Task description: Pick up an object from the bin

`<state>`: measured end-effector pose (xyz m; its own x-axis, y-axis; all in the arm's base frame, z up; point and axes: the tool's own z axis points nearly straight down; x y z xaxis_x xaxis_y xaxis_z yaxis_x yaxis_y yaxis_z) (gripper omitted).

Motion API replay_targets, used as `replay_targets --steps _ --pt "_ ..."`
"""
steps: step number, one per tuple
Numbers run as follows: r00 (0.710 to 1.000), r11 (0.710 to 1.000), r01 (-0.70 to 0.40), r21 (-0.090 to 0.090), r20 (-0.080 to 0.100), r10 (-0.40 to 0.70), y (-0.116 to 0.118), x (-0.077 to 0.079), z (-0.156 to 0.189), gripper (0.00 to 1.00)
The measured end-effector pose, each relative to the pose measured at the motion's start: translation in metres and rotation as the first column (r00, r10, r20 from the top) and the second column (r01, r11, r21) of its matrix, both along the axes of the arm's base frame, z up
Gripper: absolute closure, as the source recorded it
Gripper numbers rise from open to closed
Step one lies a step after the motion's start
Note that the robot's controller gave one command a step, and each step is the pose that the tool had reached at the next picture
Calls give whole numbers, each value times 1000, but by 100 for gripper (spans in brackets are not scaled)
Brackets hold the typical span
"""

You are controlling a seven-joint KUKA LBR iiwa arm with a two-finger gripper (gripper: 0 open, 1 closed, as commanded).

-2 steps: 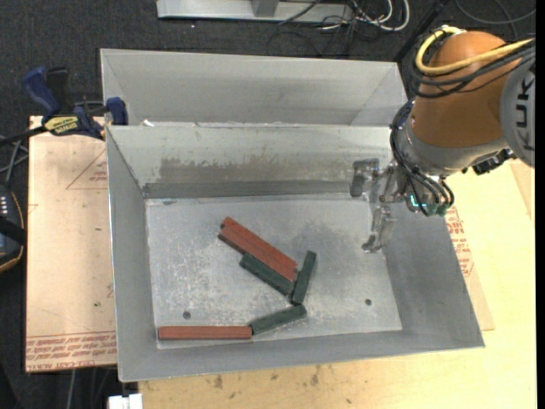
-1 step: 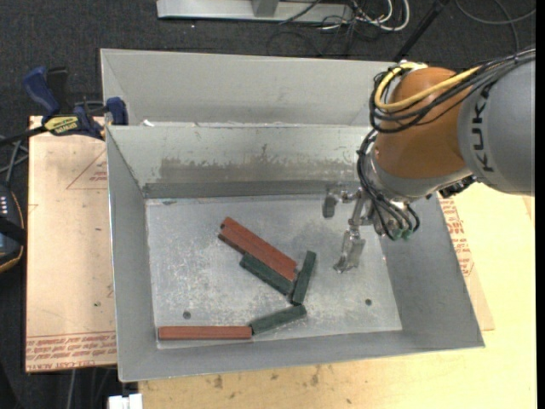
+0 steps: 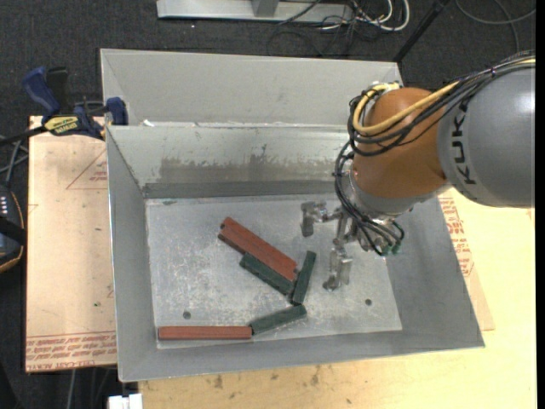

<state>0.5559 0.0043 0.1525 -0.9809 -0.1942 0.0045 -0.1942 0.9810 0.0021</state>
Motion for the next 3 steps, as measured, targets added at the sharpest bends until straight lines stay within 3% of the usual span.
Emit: replay_targets --steps 1,2,3 --pt "999 999 -34 0 7 34 14 40 -80 100" --pt "999 999 -34 0 7 34 14 40 -80 100" --pt "991 992 -130 -6 13 130 38 29 -79 100"
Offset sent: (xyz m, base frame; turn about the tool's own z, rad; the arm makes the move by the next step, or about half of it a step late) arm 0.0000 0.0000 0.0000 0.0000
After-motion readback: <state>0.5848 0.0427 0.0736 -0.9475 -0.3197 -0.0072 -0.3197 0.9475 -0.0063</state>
